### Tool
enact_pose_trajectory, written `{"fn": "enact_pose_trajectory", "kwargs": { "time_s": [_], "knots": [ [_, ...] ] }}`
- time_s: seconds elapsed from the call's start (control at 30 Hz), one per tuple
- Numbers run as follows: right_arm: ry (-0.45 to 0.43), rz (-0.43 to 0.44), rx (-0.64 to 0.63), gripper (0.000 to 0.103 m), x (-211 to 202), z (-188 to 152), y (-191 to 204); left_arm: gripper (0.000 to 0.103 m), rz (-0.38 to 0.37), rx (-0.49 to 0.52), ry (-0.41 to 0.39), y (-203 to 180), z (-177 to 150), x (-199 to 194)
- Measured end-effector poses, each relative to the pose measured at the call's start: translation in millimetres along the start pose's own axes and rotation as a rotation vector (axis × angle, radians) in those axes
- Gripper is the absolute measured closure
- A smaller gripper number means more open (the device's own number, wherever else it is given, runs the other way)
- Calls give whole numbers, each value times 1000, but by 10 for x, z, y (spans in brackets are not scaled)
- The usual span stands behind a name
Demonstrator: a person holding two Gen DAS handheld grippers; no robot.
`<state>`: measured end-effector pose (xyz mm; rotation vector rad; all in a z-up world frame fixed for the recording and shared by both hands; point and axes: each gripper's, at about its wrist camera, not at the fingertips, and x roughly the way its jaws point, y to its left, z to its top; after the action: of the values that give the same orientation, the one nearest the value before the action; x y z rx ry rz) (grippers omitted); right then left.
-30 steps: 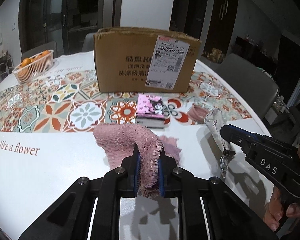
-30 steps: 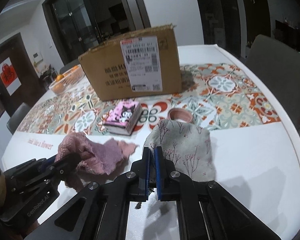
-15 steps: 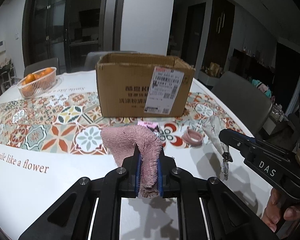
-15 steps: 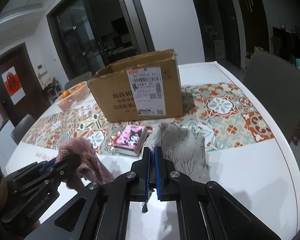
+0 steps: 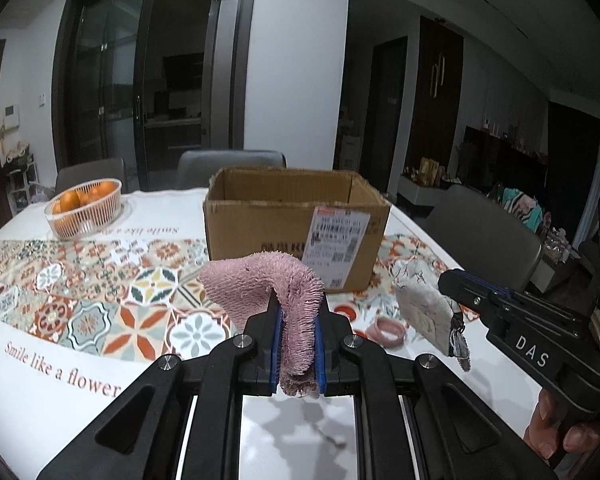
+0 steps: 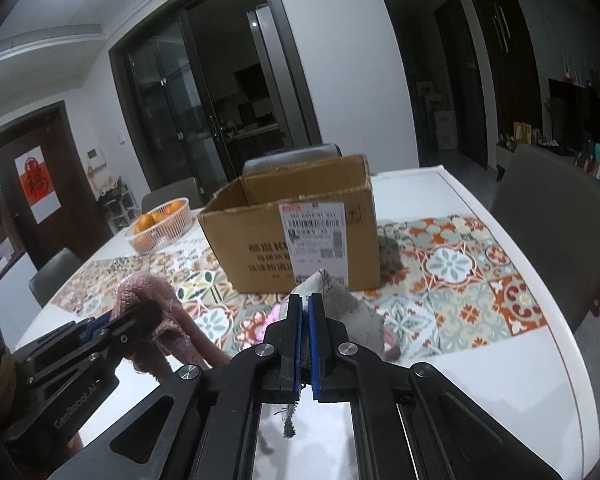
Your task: Organize soft objects
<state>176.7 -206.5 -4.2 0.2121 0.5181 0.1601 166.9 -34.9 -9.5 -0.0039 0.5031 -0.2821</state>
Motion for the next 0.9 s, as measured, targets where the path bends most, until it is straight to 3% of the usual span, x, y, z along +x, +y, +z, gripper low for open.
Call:
{"fn": "enact_pose_trajectory", "kwargs": {
  "time_s": [0.57,0.77,0.9],
  "knots": [
    [-133,3,-56,101,-45,498,94,89,-4,31,-111,47,460,-15],
    [-75,18,-44,101,62,479,51,89,-3,37,-120,40,434,-34],
    [-10,12,-30,93,179,393,18,89,12,33,-110,44,369,-30]
  ]
}}
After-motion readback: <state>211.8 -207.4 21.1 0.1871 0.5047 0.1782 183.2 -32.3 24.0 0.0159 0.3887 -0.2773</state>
